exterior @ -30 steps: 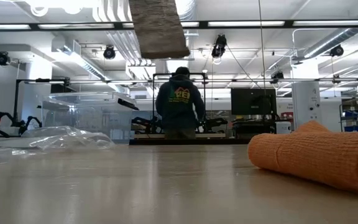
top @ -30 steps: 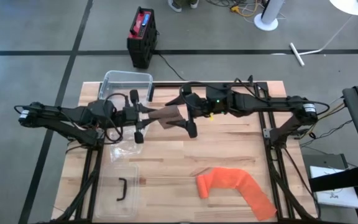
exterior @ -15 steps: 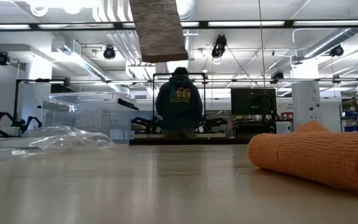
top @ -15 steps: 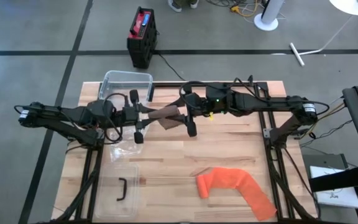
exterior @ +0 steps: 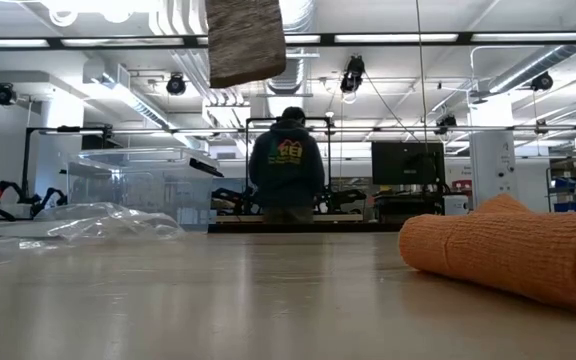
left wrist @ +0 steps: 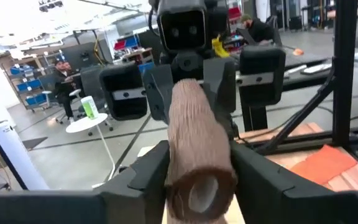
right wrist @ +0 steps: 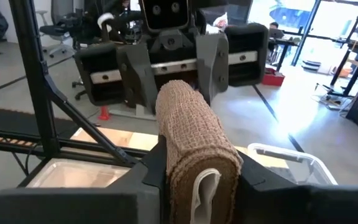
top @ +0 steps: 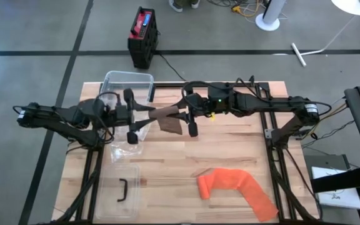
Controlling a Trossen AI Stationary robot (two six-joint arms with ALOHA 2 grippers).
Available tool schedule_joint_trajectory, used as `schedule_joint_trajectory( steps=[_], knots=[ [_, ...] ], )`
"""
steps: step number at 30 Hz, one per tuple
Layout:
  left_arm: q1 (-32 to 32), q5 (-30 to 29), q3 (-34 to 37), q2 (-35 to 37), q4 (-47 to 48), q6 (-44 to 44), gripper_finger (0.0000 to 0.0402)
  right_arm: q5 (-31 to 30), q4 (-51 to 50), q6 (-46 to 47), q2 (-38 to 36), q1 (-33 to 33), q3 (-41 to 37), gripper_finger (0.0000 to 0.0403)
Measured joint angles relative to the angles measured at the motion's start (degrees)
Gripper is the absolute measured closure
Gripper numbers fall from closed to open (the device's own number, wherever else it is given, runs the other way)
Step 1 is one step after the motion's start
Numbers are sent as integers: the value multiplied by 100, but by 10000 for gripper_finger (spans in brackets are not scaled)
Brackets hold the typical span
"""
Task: Roll bandage
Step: Roll the brown bandage
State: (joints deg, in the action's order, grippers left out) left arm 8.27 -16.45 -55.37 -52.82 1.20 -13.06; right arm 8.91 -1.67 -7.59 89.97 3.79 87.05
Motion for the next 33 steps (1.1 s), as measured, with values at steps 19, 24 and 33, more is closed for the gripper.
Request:
schedule_joint_trajectory(
  steps=[19, 24, 33],
  knots=[
    [-15, -1323, -17, 524, -229, 156, 277, 160, 22, -417, -9, -55, 0, 327],
    [-2, -1478, 5, 818, 35, 185, 293, 28, 388, -117, -28, -35, -48, 336],
    [-4, -1414, 384, 789, 134, 306, 285, -405, 1971, 465, -33, -37, -608, 339]
  ],
)
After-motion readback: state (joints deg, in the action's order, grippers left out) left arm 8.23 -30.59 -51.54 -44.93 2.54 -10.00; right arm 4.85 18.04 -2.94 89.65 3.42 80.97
